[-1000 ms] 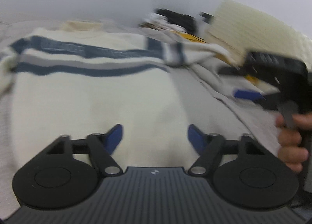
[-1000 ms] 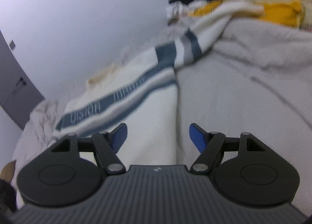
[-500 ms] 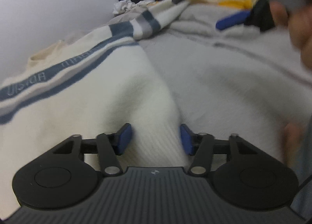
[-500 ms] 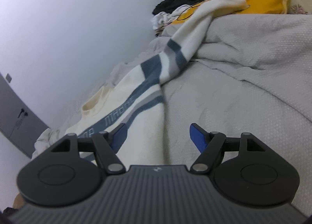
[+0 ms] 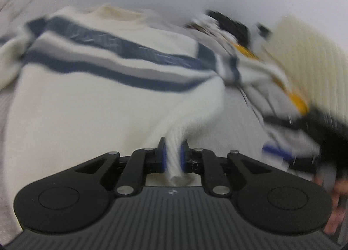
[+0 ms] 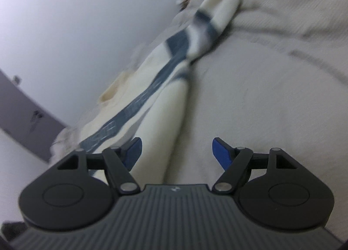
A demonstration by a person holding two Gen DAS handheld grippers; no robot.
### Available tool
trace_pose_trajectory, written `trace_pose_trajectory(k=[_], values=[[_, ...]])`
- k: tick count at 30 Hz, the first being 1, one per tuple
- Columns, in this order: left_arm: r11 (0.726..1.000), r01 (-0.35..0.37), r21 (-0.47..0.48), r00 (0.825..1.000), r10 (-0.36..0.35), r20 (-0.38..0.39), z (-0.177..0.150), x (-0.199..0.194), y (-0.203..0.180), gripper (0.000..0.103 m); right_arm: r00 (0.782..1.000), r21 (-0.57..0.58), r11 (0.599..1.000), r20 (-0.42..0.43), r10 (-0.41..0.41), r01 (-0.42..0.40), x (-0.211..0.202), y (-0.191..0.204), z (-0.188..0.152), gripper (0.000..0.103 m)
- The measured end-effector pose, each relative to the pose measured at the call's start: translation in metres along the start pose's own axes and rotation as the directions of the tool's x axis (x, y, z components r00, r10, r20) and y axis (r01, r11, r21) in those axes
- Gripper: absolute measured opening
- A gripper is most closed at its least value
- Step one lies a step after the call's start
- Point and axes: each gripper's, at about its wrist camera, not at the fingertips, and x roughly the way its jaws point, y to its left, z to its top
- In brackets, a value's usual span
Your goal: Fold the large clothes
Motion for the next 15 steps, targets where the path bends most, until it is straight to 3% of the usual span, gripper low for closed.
trace_pose_trajectory(k=[4, 7, 10, 15], values=[[0.981, 0.012, -0.192, 1.000, -0.012, 0.000, 0.013, 0.003, 0.042, 0.014, 0.976, 0.043, 0.990, -0.167, 0.136, -0.131, 0.022, 0.007, -0.013, 0.074], [0.948, 0.047, -0.315, 0.999, -0.050, -0.002, 0.015, 0.007, 0.067, 0.015, 0.955, 0.058, 0.980, -0.220, 0.200, -0.192, 0.031, 0.015, -0.024, 0.074], [0.923, 0.074, -0.377, 0.997, -0.080, 0.001, 0.014, 0.009, 0.074, 0.015, 0.924, 0.117, 0.965, -0.280, 0.259, -0.235, 0.048, 0.019, -0.035, 0.074], [0.921, 0.077, -0.381, 0.997, -0.080, 0.008, 0.014, 0.007, 0.072, 0.020, 0.880, 0.180, 0.945, -0.351, 0.321, -0.273, 0.082, 0.031, -0.057, 0.070]])
